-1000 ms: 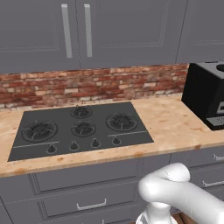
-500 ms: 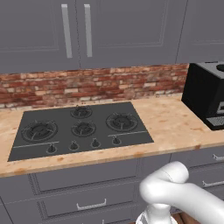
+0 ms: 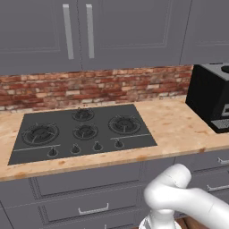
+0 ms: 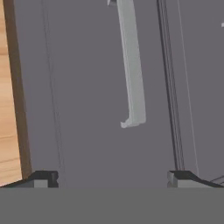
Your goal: Take the tongs from the drawer on the right and place them on the dining counter next to the tray containing the kebab skewer.
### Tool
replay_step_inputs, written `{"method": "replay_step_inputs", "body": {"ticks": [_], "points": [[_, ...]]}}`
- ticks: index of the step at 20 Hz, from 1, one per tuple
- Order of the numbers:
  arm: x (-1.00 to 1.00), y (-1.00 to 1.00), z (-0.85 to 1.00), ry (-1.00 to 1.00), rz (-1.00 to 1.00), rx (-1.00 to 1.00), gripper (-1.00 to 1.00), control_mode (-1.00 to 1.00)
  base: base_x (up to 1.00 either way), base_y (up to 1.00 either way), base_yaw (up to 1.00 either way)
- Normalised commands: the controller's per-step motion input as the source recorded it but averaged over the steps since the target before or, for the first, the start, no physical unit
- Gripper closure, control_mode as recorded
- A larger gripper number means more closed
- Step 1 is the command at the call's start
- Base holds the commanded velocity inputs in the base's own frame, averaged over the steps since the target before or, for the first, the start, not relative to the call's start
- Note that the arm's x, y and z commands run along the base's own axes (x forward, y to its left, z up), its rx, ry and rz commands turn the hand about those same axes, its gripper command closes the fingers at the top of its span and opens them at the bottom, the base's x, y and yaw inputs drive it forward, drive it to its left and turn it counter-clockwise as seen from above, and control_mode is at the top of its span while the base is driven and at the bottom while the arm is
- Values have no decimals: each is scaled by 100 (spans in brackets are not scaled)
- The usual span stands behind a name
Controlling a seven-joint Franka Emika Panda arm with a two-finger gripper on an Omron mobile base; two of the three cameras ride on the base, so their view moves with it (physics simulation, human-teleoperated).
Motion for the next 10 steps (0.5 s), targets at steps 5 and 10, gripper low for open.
{"method": "replay_step_inputs", "body": {"ticks": [5, 10], "points": [[26, -12, -22, 0, 0, 0, -100, -100, 0, 0, 0], [27, -12, -23, 0, 0, 0, -100, -100, 0, 0, 0]]}}
